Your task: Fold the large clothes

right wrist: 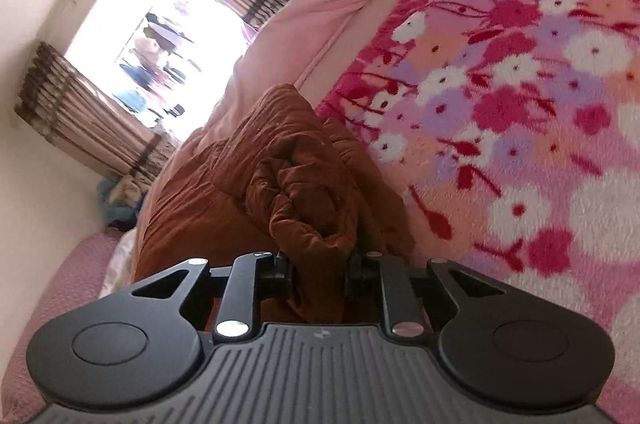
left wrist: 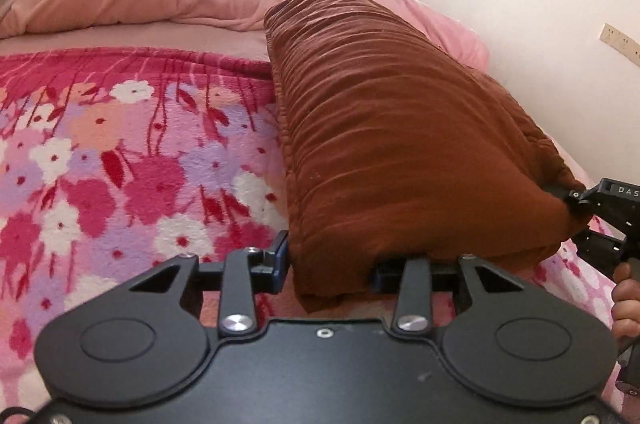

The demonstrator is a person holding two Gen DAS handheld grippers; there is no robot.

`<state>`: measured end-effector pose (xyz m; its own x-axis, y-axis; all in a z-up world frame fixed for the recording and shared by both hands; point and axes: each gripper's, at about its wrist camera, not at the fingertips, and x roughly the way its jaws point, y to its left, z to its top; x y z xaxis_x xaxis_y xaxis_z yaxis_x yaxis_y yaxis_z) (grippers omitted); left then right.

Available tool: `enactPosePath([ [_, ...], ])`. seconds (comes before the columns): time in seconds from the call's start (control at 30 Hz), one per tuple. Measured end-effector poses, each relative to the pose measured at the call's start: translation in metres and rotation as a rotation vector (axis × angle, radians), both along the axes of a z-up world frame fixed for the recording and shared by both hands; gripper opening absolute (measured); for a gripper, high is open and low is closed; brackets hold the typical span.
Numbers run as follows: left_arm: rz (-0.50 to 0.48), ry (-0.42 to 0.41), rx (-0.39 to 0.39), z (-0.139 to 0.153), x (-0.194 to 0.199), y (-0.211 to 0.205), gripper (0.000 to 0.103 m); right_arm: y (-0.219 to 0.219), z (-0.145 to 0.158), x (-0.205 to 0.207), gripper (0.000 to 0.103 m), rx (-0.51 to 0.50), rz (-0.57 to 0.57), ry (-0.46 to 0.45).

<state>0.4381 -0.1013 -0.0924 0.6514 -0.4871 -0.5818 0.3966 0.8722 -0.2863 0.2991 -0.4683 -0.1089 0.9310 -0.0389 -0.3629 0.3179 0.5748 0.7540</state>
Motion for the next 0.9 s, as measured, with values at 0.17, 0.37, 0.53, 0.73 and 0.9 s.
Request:
enactPosePath([
  [0.17, 0.017, 0.010, -0.010, 0.000, 0.001, 0.000, 0.041, 0.002, 0.007, -0.002, 0.027, -0.026, 0.016, 0.007],
  [0.37, 0.017, 0.006, 0.005, 0.005, -0.007, 0.000, 0.040, 0.003, 0.009, -0.012, 0.043, -0.025, 0.013, 0.000],
  [0.53, 0.004, 0.004, 0.023, 0.015, -0.022, 0.005, 0.038, 0.005, 0.022, -0.030, 0.064, -0.071, -0.010, 0.009],
  [0.73, -0.021, -0.085, -0.029, 0.058, -0.059, 0.032, 0.038, 0.002, 0.054, -0.044, 0.068, -0.207, 0.001, -0.012],
  [0.9, -0.019, -0.137, -0.108, 0.090, -0.036, 0.017, 0.044, -0.006, 0.055, -0.020, 0.071, -0.176, 0.035, 0.009],
])
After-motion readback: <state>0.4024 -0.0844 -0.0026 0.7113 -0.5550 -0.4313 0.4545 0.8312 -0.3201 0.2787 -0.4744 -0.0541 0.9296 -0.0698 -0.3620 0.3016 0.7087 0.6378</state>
